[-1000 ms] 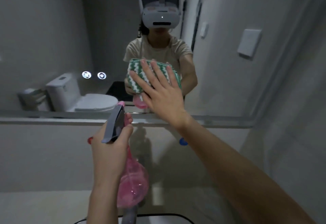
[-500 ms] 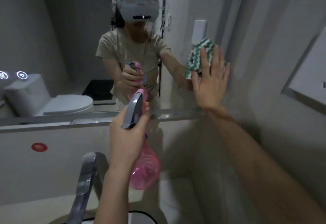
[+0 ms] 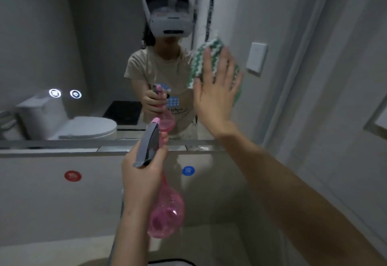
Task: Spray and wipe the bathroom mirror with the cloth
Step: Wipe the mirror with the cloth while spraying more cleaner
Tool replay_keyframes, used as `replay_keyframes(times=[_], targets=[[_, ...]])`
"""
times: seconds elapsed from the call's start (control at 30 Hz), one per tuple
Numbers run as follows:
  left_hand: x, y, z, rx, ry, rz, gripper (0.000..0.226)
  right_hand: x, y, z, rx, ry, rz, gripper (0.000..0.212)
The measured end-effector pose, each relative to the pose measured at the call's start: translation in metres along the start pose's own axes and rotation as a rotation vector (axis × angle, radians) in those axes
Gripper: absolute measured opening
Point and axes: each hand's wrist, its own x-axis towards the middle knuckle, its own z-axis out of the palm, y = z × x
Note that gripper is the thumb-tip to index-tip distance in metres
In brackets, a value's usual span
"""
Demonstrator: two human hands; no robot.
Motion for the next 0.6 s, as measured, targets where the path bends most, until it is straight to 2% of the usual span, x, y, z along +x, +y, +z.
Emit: replay_keyframes(times=[0.13,0.2,0.33,0.47,0.6], targets=[[0.013,0.004,-0.045,-0.002,0.099,0.008,0.02,-0.003,-0.063,0.008,-0.065,-0.06,-0.352,0.057],[0.019,0.007,-0.065,0.02,0.137,0.028,0.022,-0.009,-0.09,0.014,-0.078,-0.108,-0.435,0.058],[0.023,0.016,-0.087,0.026,0.172,0.038,0.015,-0.011,-0.102,0.018,-0.071,-0.08,-0.458,0.059],[0.024,0.02,-0.08,0.018,0.129,0.047,0.016,0.004,-0.071,0.008,-0.118,-0.036,-0.602,0.055],[0.018,0.022,-0.051,0.056,0.034,0.073,0.003,0.024,-0.01,-0.004,-0.134,0.013,-0.463,0.054]])
